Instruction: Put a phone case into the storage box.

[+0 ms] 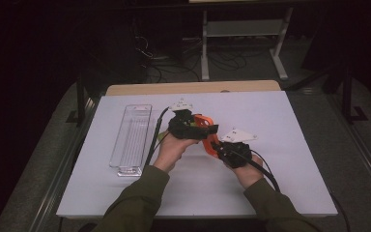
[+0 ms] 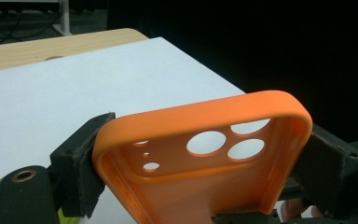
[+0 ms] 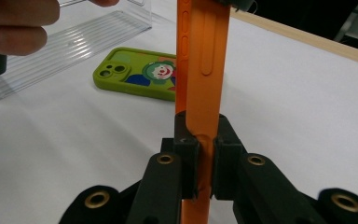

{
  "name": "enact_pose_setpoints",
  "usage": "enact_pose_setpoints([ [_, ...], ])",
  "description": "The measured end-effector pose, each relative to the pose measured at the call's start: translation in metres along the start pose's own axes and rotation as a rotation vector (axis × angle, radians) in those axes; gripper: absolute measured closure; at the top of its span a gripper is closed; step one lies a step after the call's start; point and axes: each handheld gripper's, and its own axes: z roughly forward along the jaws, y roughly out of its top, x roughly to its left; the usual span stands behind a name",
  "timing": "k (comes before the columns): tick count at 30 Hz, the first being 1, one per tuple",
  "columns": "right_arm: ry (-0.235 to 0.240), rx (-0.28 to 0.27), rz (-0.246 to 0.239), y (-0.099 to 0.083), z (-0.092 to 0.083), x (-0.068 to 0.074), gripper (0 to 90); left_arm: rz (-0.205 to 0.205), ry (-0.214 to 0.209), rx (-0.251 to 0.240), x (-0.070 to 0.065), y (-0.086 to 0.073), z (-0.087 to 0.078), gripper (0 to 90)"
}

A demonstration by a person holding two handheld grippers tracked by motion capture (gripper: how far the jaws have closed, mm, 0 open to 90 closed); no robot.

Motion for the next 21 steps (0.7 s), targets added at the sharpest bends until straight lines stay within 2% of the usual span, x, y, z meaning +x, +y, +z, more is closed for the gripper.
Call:
enact_pose_setpoints([
  [9, 0.021, 0.007, -0.007, 0.0, 0.001, 0.0, 77.4, 0.017, -0.004, 0.009, -0.001, 0.001, -0.002, 16.2],
  [14, 0.07, 0.009, -0.005, 0.0, -0.001, -0.003, 55.5, 0.024, 0.009, 0.018, 0.002, 0.004, -0.006, 16.3],
  [17, 0.075, 0.016, -0.004, -0.001, -0.003, -0.006, 48.0, 0.029, 0.018, 0.017, 0.006, 0.008, -0.01, 16.3],
  [21, 0.087, 0.064, -0.017, -0.004, -0.005, -0.011, 34.8, 0.043, 0.028, 0.013, 0.01, 0.015, -0.017, 16.2],
])
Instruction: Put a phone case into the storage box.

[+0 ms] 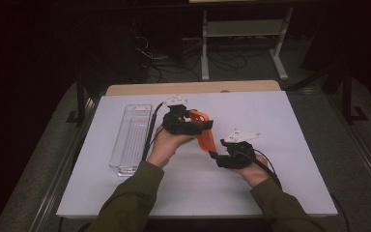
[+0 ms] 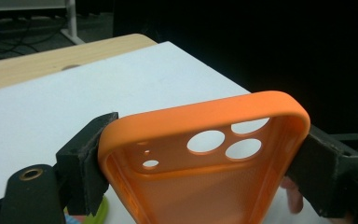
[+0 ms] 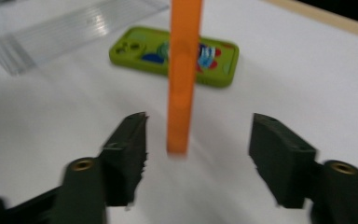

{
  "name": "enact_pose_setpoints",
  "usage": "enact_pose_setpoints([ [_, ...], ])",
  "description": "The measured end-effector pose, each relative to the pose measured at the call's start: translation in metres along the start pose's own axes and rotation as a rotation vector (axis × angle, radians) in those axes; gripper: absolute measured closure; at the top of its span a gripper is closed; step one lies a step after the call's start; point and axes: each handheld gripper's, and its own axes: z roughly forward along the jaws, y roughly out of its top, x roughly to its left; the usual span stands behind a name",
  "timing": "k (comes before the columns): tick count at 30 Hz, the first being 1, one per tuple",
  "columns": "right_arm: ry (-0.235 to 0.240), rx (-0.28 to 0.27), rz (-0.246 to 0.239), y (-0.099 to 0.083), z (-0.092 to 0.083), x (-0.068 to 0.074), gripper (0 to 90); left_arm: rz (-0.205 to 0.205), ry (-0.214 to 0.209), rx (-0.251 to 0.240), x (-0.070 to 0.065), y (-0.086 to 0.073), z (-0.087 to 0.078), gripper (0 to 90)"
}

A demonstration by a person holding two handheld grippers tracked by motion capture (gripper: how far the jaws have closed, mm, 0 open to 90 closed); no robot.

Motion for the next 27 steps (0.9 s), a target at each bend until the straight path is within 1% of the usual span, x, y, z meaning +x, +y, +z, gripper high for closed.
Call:
enact_pose_setpoints([
  [1, 0.003, 0.017, -0.017, -0.003, -0.001, -0.003, 32.0, 0.003, 0.002, 0.0, 0.001, 0.002, -0.002, 16.2],
  [2, 0.012, 0.023, -0.006, -0.004, -0.002, -0.004, 29.9, -0.004, 0.009, -0.009, 0.002, 0.004, -0.004, 16.2],
  [3, 0.017, 0.037, -0.004, -0.007, -0.004, -0.007, 26.9, -0.002, 0.011, -0.007, 0.004, 0.007, -0.008, 16.2],
  [4, 0.027, 0.046, -0.001, -0.009, -0.006, -0.01, 24.1, -0.004, 0.014, -0.017, 0.006, 0.009, -0.011, 16.2],
  [5, 0.029, 0.054, -0.006, -0.012, -0.007, -0.012, 22.3, -0.002, 0.018, -0.019, 0.007, 0.012, -0.013, 16.2],
  [6, 0.028, 0.058, -0.01, -0.015, -0.009, -0.013, 19.8, 0.001, 0.018, -0.016, 0.009, 0.014, -0.015, 16.2],
  [7, 0.027, 0.059, -0.013, -0.017, -0.011, -0.013, 17.8, 0.0, 0.023, -0.024, 0.01, 0.016, -0.018, 16.2],
  [9, 0.031, 0.059, -0.017, -0.022, -0.014, -0.015, 13.4, 0.013, 0.028, -0.024, 0.012, 0.022, -0.023, 16.2],
  [11, 0.024, 0.051, -0.026, -0.028, -0.019, -0.017, 13.0, 0.026, 0.038, -0.025, 0.014, 0.028, -0.028, 16.2],
  [14, 0.017, 0.048, -0.018, -0.036, -0.024, -0.02, 11.3, 0.043, 0.053, -0.027, 0.018, 0.035, -0.036, 16.2],
  [19, 0.017, 0.053, -0.016, -0.046, -0.03, -0.024, 0.7, 0.065, 0.081, -0.033, 0.025, 0.044, -0.049, 16.1],
  [20, 0.019, 0.055, -0.015, -0.049, -0.031, -0.025, 0.0, 0.07, 0.086, -0.036, 0.026, 0.046, -0.051, 16.1],
  [22, -0.001, 0.063, -0.017, -0.053, -0.032, -0.025, 0.0, 0.072, 0.097, -0.04, 0.029, 0.048, -0.055, 16.1],
  [24, -0.001, 0.073, -0.012, -0.057, -0.034, -0.025, 0.0, 0.075, 0.105, -0.045, 0.032, 0.051, -0.06, 16.1],
  [25, 0.0, 0.07, 0.001, -0.058, -0.035, -0.025, 0.0, 0.075, 0.111, -0.05, 0.035, 0.052, -0.063, 16.1],
  [27, -0.009, 0.066, -0.011, -0.061, -0.036, -0.026, 0.0, 0.079, 0.127, -0.05, 0.039, 0.055, -0.069, 16.1],
])
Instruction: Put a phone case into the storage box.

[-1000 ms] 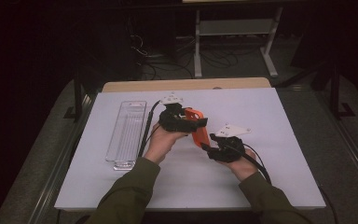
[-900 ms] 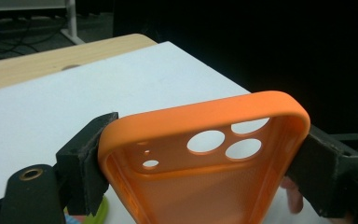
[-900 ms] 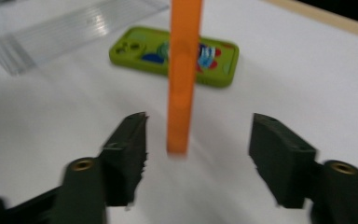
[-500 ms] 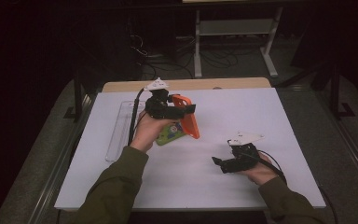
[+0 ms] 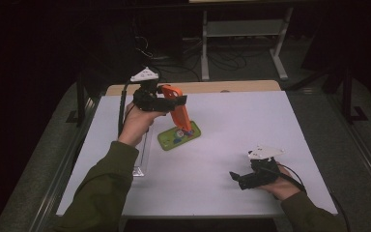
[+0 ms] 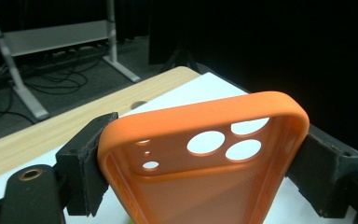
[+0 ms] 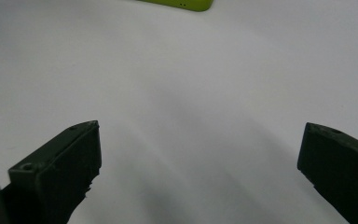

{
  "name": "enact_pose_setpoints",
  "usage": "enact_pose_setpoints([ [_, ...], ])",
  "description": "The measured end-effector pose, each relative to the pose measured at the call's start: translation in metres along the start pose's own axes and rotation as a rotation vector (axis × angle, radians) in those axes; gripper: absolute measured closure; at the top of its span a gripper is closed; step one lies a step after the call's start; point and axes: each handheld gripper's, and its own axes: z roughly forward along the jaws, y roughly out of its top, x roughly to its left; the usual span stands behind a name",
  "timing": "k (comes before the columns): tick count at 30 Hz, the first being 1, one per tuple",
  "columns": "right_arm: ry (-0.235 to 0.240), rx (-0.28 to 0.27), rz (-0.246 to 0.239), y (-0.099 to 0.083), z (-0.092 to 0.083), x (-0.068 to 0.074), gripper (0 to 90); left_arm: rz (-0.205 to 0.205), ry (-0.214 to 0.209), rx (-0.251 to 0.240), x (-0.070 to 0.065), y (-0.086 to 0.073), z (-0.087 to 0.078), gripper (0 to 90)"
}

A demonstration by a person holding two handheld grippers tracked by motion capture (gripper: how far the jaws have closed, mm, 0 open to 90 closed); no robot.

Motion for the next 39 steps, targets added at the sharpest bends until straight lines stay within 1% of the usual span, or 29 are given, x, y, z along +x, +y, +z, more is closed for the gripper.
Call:
enact_pose_setpoints([
  [3, 0.0, 0.003, 0.008, 0.0, -0.001, -0.001, 0.0, -0.002, 0.027, -0.006, 0.008, 0.002, -0.006, 16.1],
  [5, -0.002, 0.007, 0.001, 0.0, 0.0, -0.002, 0.0, 0.001, 0.051, -0.009, 0.014, 0.004, -0.011, 16.1],
  [7, -0.007, 0.007, 0.006, -0.001, 0.001, -0.001, 0.0, -0.001, 0.078, -0.013, 0.022, 0.006, -0.017, 16.1],
  [8, -0.01, 0.009, 0.001, -0.001, 0.001, -0.001, 0.0, 0.0, 0.091, -0.01, 0.026, 0.007, -0.019, 16.1],
  [12, -0.01, 0.017, -0.012, -0.001, 0.001, -0.001, 0.0, -0.009, 0.137, -0.022, 0.039, 0.009, -0.025, 16.0],
  [16, -0.012, 0.017, -0.006, -0.001, 0.002, -0.001, 0.0, -0.015, 0.194, -0.021, 0.051, 0.01, -0.031, 16.0],
  [18, -0.011, 0.02, -0.012, -0.001, 0.002, -0.001, 0.0, -0.013, 0.223, -0.026, 0.055, 0.009, -0.033, 16.0],
  [20, -0.011, 0.02, -0.011, -0.001, 0.002, -0.001, 0.0, -0.021, 0.246, -0.027, 0.061, 0.009, -0.035, 15.9],
  [21, -0.011, 0.018, -0.01, -0.001, 0.002, -0.002, 0.0, -0.027, 0.267, -0.023, 0.065, 0.008, -0.036, 15.9],
  [25, -0.012, 0.013, -0.003, -0.001, 0.001, -0.001, 0.0, -0.039, 0.343, -0.014, 0.075, 0.005, -0.037, 15.9],
  [26, -0.012, 0.017, -0.011, -0.001, 0.001, -0.002, 0.0, -0.037, 0.359, -0.013, 0.077, 0.004, -0.038, 15.9],
  [27, -0.012, 0.017, -0.01, -0.001, 0.001, -0.002, 0.0, -0.044, 0.378, -0.013, 0.079, 0.003, -0.037, 15.9],
  [29, -0.012, 0.016, -0.01, -0.001, 0.001, -0.002, 0.0, -0.042, 0.418, -0.011, 0.083, 0.001, -0.036, 15.9],
  [30, -0.012, 0.016, -0.01, -0.001, 0.001, -0.002, 0.0, -0.049, 0.43, -0.007, 0.085, 0.001, -0.036, 15.8],
  [32, -0.013, 0.014, -0.004, -0.001, 0.001, -0.002, 0.0, -0.061, 0.45, -0.001, 0.088, -0.001, -0.034, 15.7],
  [33, -0.014, 0.014, -0.005, -0.001, 0.001, -0.002, 0.0, -0.066, 0.47, 0.006, 0.089, -0.002, -0.032, 15.7],
  [34, -0.014, 0.013, -0.002, -0.001, 0.001, -0.002, 0.0, -0.06, 0.489, 0.017, 0.091, -0.003, -0.031, 15.7],
  [35, -0.014, 0.013, -0.001, 0.0, 0.001, -0.002, 0.0, -0.069, 0.51, 0.015, 0.092, -0.004, -0.029, 15.7],
  [36, -0.014, 0.011, 0.003, 0.0, 0.001, -0.002, 0.0, -0.07, 0.522, 0.019, 0.093, -0.006, -0.028, 15.7],
  [37, -0.014, 0.011, 0.003, 0.0, 0.001, -0.002, 0.0, -0.078, 0.535, 0.017, 0.094, -0.007, -0.026, 15.6],
  [39, -0.014, 0.011, 0.004, 0.0, 0.0, -0.002, 0.0, -0.08, 0.567, 0.037, 0.096, -0.011, -0.021, 15.6],
])
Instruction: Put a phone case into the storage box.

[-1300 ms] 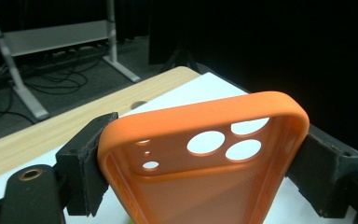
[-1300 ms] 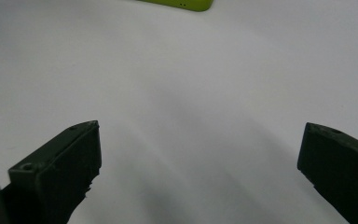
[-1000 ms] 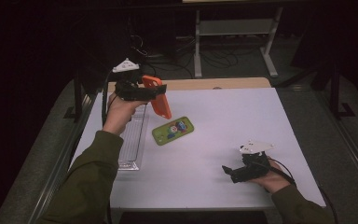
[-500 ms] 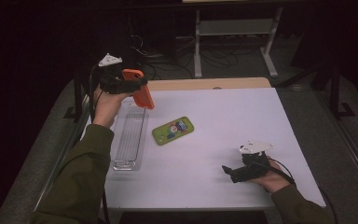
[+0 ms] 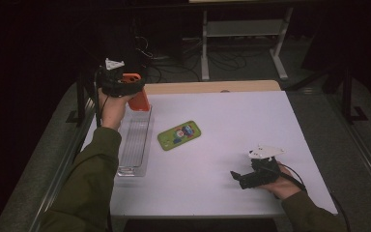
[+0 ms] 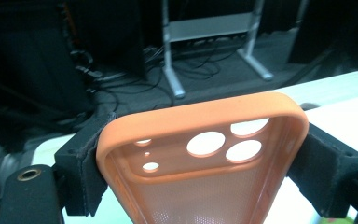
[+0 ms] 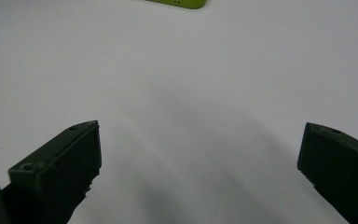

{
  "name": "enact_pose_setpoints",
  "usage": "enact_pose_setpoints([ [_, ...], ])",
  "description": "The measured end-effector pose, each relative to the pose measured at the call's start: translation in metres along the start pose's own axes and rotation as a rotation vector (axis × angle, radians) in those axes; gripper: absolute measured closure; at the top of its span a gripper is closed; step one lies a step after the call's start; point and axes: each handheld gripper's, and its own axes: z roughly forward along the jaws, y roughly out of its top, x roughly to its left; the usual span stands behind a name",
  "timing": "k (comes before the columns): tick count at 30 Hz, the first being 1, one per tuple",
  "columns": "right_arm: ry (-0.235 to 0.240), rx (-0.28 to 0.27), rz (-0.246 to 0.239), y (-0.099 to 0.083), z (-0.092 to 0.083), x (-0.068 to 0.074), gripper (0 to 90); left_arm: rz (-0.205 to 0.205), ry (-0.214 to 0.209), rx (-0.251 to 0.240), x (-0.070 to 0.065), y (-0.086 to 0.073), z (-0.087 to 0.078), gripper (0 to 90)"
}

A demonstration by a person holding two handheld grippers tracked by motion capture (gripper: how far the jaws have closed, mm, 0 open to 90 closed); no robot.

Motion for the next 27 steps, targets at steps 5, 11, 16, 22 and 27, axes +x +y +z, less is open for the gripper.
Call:
enact_pose_setpoints([
  [5, 0.001, -0.001, 0.0, 0.0, 0.0, 0.0, 0.0, -0.007, 0.046, 0.039, 0.0, -0.013, 0.015, 15.4],
  [11, -0.002, 0.001, -0.016, 0.0, -0.001, -0.002, 0.0, -0.017, 0.076, 0.076, 0.001, -0.028, 0.031, 15.2],
  [16, -0.003, 0.001, -0.015, 0.0, -0.001, -0.001, 0.0, -0.008, 0.093, 0.099, 0.002, -0.035, 0.04, 14.9],
  [22, -0.008, 0.001, -0.013, 0.0, -0.001, -0.001, 0.0, -0.004, 0.105, 0.131, 0.004, -0.041, 0.046, 14.7],
  [27, -0.014, 0.009, -0.048, -0.001, -0.001, -0.004, 0.0, -0.01, 0.106, 0.137, 0.004, -0.043, 0.05, 14.4],
])
